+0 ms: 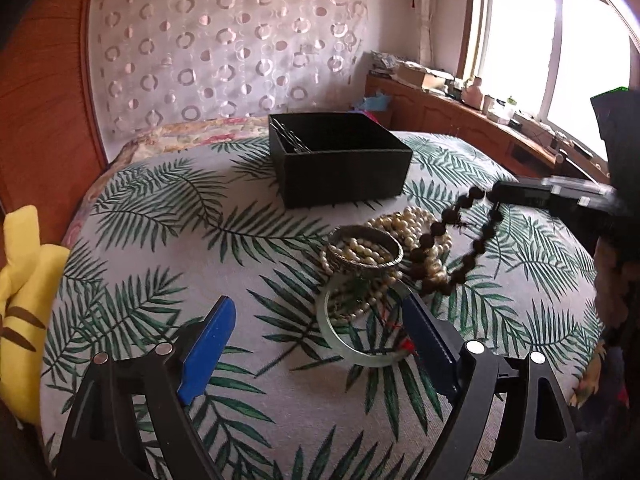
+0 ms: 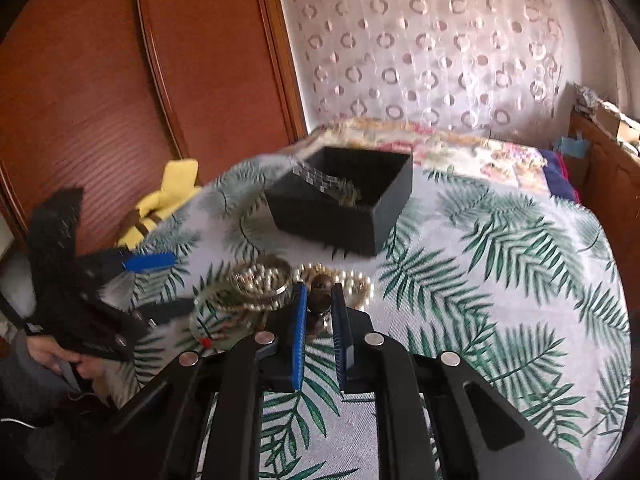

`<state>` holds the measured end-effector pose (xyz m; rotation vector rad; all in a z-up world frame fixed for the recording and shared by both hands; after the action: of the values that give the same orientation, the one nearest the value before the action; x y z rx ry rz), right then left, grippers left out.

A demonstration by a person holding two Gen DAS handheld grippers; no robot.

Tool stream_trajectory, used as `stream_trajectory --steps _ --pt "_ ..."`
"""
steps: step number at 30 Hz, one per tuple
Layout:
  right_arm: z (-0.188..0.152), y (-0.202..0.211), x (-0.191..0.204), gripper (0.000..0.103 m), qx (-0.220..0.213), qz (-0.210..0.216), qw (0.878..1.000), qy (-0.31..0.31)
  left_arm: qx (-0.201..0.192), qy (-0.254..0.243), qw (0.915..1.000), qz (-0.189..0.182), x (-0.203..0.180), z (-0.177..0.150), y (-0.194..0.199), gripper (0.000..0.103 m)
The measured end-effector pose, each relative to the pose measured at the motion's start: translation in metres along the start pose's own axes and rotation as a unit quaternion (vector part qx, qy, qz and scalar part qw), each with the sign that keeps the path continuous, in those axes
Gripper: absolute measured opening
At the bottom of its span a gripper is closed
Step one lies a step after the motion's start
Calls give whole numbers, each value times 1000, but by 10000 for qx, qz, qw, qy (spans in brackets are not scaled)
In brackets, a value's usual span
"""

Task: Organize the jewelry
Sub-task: 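Grasp a dark bead bracelet with the right tool while the left moves to the metal bangle, then close the left tool on the patterned metal bangle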

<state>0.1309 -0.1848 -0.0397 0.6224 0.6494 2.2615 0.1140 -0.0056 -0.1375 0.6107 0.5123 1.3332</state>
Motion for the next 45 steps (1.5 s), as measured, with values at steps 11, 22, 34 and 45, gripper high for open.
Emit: stream_trajectory --steps 11,22,34,45 --pt "21 31 8 1 -412 -54 9991 109 51 -183 9997 -163 -23 6 -8 82" --pt "16 31 0 0 -329 -195 9991 164 145 -151 9997 -158 -21 16 -25 82" --pt "-39 -21 -28 17 605 -473 9970 81 464 -393 9976 -337 -37 29 -49 80" --pt "-56 -38 -33 24 1043 -551 9930 112 516 -524 9970 -236 -39 29 -57 54"
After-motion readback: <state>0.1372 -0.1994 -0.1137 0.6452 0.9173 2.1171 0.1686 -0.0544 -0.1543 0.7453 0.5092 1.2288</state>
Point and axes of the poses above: each gripper's, at about its wrist camera, not at the fingertips, and y roughly against the way its jaws point, x to its left, z to its top, the point moved 9 cm from there along -y, roughly the way its jaws point, and after that the axes turned 6 degrees about z, right-handed, at the moved point
